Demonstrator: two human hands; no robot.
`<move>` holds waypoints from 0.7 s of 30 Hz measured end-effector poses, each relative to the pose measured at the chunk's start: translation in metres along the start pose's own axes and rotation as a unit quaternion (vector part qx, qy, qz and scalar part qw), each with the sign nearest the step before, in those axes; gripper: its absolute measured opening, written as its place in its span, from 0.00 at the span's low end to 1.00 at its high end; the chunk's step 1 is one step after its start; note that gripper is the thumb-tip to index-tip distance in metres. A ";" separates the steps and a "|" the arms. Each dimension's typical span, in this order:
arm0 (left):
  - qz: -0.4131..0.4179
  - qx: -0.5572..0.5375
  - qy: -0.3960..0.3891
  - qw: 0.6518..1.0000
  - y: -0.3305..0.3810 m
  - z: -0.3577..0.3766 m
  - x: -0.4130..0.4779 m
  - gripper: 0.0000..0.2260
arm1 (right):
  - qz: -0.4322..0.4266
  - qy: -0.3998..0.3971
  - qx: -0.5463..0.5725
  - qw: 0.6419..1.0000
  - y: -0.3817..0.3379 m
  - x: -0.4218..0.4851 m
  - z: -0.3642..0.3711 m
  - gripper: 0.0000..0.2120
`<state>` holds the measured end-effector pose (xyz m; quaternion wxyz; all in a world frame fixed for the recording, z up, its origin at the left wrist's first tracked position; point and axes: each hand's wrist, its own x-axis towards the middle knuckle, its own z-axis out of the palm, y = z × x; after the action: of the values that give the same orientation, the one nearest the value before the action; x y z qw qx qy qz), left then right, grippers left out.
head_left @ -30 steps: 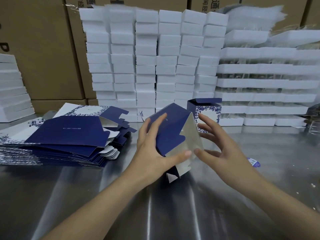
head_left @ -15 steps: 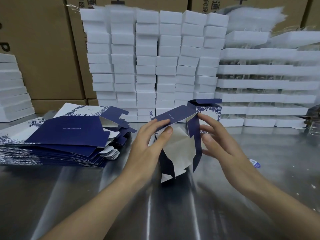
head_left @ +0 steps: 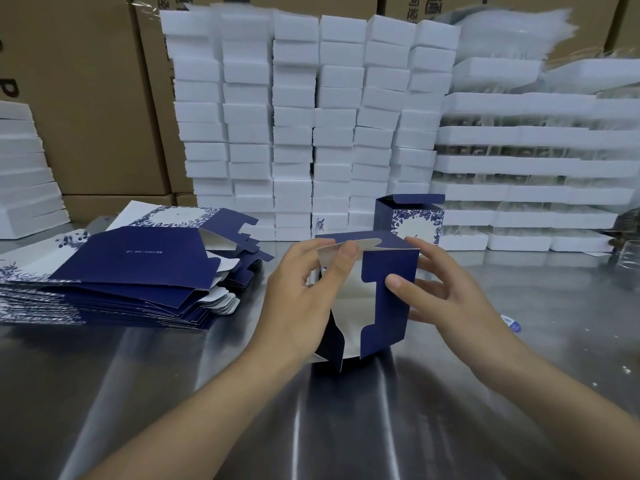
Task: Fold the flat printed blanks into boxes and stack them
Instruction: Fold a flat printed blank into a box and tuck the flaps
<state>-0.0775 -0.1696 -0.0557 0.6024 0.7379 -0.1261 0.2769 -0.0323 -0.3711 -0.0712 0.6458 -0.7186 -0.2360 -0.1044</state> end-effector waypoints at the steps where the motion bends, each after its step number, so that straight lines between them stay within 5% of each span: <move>1: 0.000 0.002 -0.002 1.000 0.000 0.000 0.000 0.19 | 0.001 -0.010 0.014 1.000 -0.002 0.000 0.000 0.33; 6: 0.020 0.014 -0.016 1.000 -0.006 -0.001 0.001 0.16 | -0.014 -0.037 -0.018 0.999 -0.010 -0.002 -0.001 0.26; 21: 0.058 -0.004 -0.045 0.997 -0.001 0.000 -0.007 0.27 | 0.067 0.159 0.133 0.976 -0.009 0.004 -0.006 0.08</move>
<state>-0.0823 -0.1700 -0.0604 0.5816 0.7389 -0.1972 0.2774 -0.0325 -0.3753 -0.0604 0.7701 -0.6149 -0.0935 -0.1418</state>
